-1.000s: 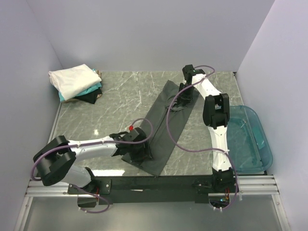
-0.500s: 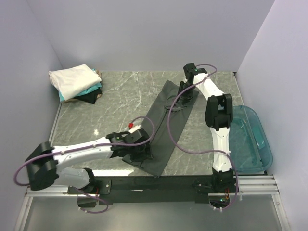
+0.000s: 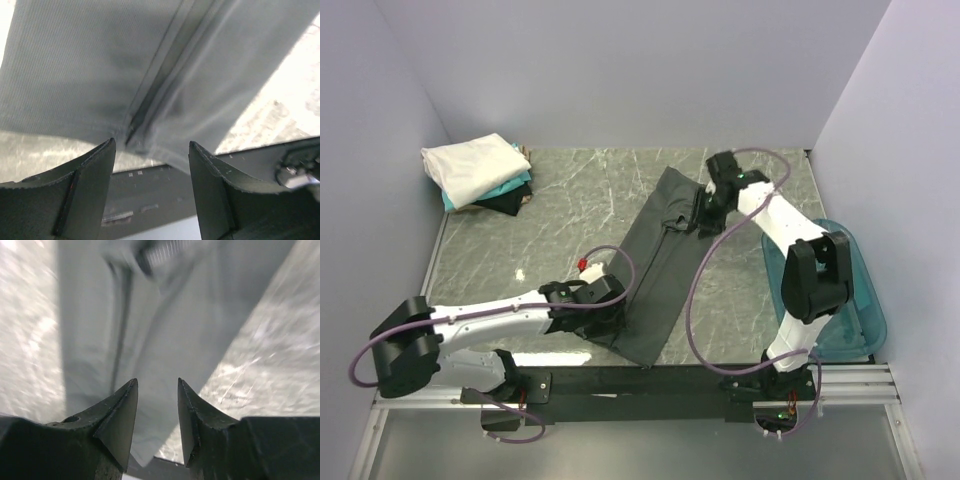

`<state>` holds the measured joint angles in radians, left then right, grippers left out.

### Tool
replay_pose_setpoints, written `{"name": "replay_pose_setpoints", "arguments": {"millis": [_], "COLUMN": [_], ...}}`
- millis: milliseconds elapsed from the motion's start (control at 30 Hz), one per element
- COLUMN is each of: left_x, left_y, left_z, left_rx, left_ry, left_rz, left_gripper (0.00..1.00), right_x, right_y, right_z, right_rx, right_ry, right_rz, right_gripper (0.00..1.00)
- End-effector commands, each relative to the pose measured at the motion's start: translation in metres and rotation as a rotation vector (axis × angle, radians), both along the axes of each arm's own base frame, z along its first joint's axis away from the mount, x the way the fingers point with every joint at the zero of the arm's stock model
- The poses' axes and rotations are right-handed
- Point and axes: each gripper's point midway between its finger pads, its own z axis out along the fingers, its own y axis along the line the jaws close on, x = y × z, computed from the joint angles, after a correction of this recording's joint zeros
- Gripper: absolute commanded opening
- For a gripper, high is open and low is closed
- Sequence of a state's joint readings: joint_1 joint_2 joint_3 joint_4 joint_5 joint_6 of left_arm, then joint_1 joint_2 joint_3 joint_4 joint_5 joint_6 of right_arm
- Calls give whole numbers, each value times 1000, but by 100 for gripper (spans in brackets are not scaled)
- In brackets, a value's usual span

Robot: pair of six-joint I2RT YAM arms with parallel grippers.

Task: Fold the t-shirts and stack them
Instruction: Fold the tshirt

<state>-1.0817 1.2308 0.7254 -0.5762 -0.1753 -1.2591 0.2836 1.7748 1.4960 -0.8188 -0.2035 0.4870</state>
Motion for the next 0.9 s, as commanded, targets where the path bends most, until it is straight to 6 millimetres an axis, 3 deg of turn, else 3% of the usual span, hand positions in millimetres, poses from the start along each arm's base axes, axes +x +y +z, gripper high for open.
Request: {"name": "replay_pose_setpoints", "arguments": {"millis": [0, 167, 300, 500, 867], "left_x": [14, 21, 22, 26, 17], "left_y": [-15, -15, -18, -14, -43], "left_z": [2, -12, -21, -38, -43], "left_rx": [-18, 24, 50, 131, 44], "left_ry": [-64, -73, -67, -62, 4], "left_rz": [-25, -21, -44, -64, -134], "left_gripper": [66, 65, 65, 65, 65], "right_x": [-20, -43, -42, -26, 14], "right_y": [17, 32, 33, 34, 34], "right_z": [-27, -58, -70, -82, -105], "right_rx": [6, -28, -29, -66, -105], "right_ry": [33, 87, 93, 106, 131], "right_rz": [24, 59, 51, 60, 19], "right_gripper": [45, 45, 45, 45, 45]}}
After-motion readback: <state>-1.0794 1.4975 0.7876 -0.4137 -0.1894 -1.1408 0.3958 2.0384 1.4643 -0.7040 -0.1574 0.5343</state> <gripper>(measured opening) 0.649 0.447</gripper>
